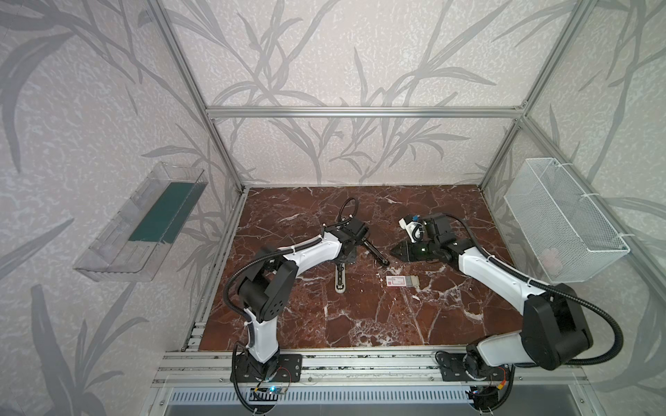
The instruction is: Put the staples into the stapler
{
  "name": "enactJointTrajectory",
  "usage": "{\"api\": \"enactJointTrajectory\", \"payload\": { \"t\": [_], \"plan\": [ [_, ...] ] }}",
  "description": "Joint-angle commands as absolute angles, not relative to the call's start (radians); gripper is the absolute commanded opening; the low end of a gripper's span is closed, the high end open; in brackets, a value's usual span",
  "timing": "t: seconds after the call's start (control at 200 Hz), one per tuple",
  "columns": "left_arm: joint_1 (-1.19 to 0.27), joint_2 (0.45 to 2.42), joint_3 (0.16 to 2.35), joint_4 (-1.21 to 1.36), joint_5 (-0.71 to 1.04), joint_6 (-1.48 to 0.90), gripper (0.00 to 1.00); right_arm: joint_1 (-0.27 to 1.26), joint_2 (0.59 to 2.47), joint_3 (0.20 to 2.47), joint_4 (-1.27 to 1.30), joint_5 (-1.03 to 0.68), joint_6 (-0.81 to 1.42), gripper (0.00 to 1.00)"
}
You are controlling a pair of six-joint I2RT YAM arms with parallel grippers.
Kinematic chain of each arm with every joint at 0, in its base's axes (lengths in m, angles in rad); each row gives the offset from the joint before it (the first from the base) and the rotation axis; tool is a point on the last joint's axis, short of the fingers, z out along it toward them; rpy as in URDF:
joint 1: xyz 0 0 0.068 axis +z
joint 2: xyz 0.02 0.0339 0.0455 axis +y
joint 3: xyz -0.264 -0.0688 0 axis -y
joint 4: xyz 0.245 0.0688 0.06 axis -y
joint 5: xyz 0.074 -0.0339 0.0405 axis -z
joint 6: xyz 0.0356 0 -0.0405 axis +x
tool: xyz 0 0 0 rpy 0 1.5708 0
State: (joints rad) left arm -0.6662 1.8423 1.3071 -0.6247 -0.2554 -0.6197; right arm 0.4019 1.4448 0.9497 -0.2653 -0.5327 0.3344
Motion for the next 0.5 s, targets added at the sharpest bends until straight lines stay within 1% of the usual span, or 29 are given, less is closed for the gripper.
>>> {"api": "enactJointTrajectory", "payload": {
  "t": [0.0,0.11,0.17,0.26,0.305,0.495],
  "plan": [
    [-0.672,1.707,1.286,-0.651,-0.255,-0.612,0.35,0.445,1.499,1.041,-0.298,-0.500,0.306,0.25],
    [-0.670,1.581,1.195,-0.642,-0.257,-0.628,0.37,0.501,1.591,1.143,-0.327,-0.484,0.287,0.25],
    [-0.667,1.514,1.142,-0.673,-0.292,-0.691,0.39,0.533,1.659,1.219,-0.358,-0.476,0.274,0.24],
    [-0.662,1.407,1.046,-0.675,-0.275,-0.709,0.41,0.578,1.771,1.335,-0.399,-0.475,0.251,0.30],
    [-0.660,1.352,0.991,-0.662,-0.271,-0.726,0.42,0.600,1.820,1.390,-0.421,-0.464,0.240,0.32],
    [-0.613,1.136,0.815,-0.640,-0.233,-0.797,0.43,0.655,1.987,1.581,-0.487,-0.444,0.222,0.30]
  ]
}}
